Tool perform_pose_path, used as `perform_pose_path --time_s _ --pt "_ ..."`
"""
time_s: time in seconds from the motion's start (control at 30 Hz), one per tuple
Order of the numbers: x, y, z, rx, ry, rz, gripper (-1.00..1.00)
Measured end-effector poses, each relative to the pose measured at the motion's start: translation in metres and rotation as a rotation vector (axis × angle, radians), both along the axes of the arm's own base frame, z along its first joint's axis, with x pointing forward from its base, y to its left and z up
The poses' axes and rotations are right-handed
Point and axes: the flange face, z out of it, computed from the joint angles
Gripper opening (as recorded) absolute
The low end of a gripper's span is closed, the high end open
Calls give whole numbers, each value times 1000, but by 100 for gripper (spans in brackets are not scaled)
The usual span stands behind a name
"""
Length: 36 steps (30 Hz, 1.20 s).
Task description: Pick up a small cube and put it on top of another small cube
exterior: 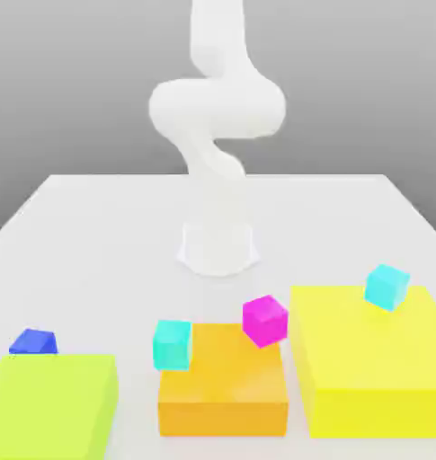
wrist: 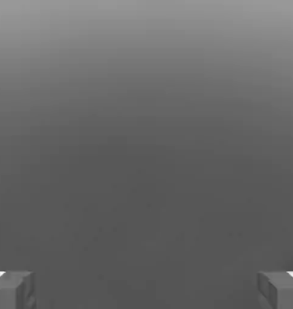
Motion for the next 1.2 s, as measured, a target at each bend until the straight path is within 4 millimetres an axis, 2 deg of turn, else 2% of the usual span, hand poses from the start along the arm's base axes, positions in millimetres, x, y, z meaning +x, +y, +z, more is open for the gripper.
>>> perform_pose_path --time_s 0.1,0.2,0.3,0.43,0.57,0.67,0.77,0.9,1.0,1.17,1.2 --pt "35 -34 -59 48 94 19 0" --pt "58 -66 -120 87 178 25 0" --pt "71 -95 -183 117 259 20 0" --pt "72 -133 -265 139 363 -3 0" --pt "53 -172 -341 138 463 -45 0" --pt "25 -205 -391 124 537 -95 0" --pt "-5 -228 -432 90 612 -127 0" --pt "-51 -258 -470 27 705 -174 0" --pt "-57 -264 -491 10 718 -182 0" --pt "-59 -264 -532 11 722 -183 0" --pt "-60 -264 -538 13 723 -183 -100"
